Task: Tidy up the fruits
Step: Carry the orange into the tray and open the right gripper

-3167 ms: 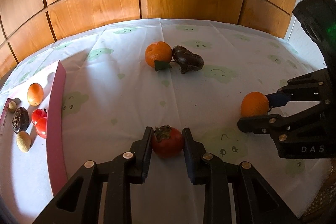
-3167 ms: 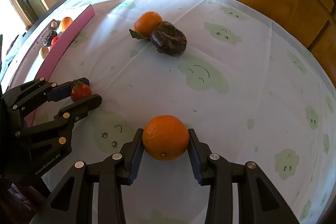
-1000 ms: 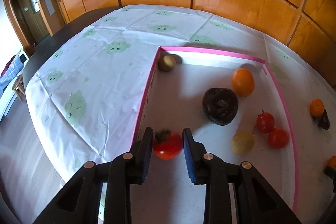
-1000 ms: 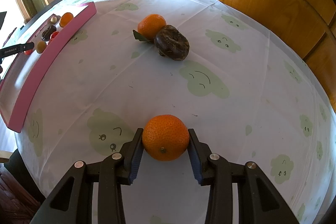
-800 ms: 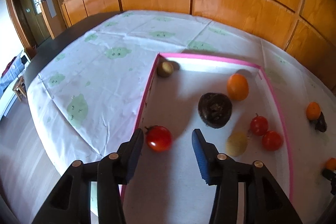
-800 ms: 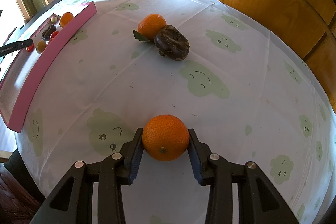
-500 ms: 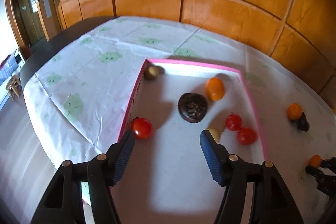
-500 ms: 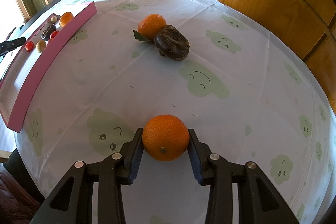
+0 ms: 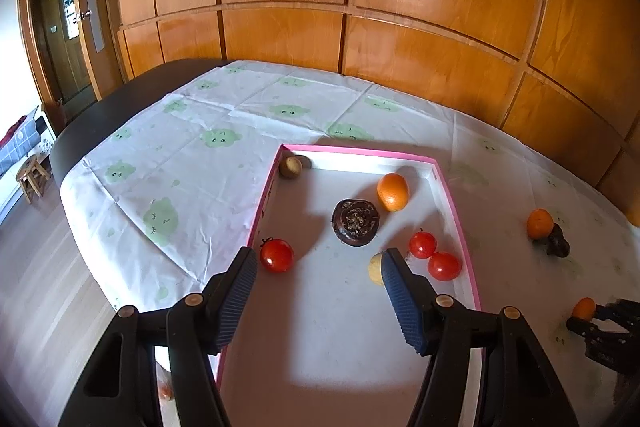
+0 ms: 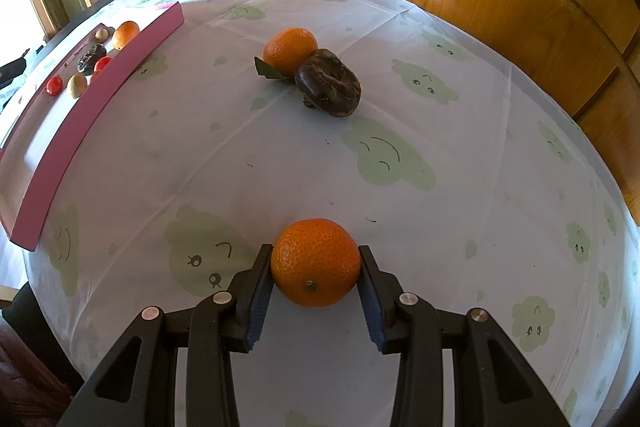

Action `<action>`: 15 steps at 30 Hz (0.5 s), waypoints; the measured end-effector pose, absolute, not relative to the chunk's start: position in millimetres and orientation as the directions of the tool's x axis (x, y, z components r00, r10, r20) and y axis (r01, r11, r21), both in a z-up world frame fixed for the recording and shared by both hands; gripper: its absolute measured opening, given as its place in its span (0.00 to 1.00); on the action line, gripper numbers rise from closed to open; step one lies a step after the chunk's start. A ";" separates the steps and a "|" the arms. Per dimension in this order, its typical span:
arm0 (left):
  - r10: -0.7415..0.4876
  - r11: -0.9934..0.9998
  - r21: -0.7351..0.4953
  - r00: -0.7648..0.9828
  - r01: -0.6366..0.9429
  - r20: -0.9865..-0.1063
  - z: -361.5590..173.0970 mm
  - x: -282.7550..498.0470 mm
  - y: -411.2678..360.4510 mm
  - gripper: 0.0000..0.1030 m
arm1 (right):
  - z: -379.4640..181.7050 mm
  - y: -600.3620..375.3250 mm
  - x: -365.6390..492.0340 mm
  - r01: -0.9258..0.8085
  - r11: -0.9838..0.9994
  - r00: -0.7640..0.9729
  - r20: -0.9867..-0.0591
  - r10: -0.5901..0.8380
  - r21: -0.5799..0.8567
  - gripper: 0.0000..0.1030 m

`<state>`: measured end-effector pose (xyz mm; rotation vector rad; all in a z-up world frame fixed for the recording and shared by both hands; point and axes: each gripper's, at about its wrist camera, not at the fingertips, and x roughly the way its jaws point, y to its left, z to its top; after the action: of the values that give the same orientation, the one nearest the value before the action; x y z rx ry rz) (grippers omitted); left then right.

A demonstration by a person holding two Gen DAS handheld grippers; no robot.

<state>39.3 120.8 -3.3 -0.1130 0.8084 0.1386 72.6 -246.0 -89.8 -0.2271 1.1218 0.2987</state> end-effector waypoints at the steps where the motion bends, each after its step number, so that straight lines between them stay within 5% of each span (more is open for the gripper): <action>1: 0.080 0.985 -0.048 0.685 -0.166 -0.724 -2.3 37.7 120.6 0.63 | -89.7 -245.2 72.3 -0.346 0.938 0.402 -0.908 0.119 -0.030 0.39; 15: 0.064 0.988 -0.053 0.687 -0.147 -0.724 -2.8 27.0 115.1 0.63 | -88.8 -245.6 69.7 -0.344 0.939 0.409 -0.904 0.121 -0.030 0.39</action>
<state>27.0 115.1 -2.8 -0.1097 0.8052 0.1181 69.7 -245.6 -88.8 -0.2249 1.1132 0.2954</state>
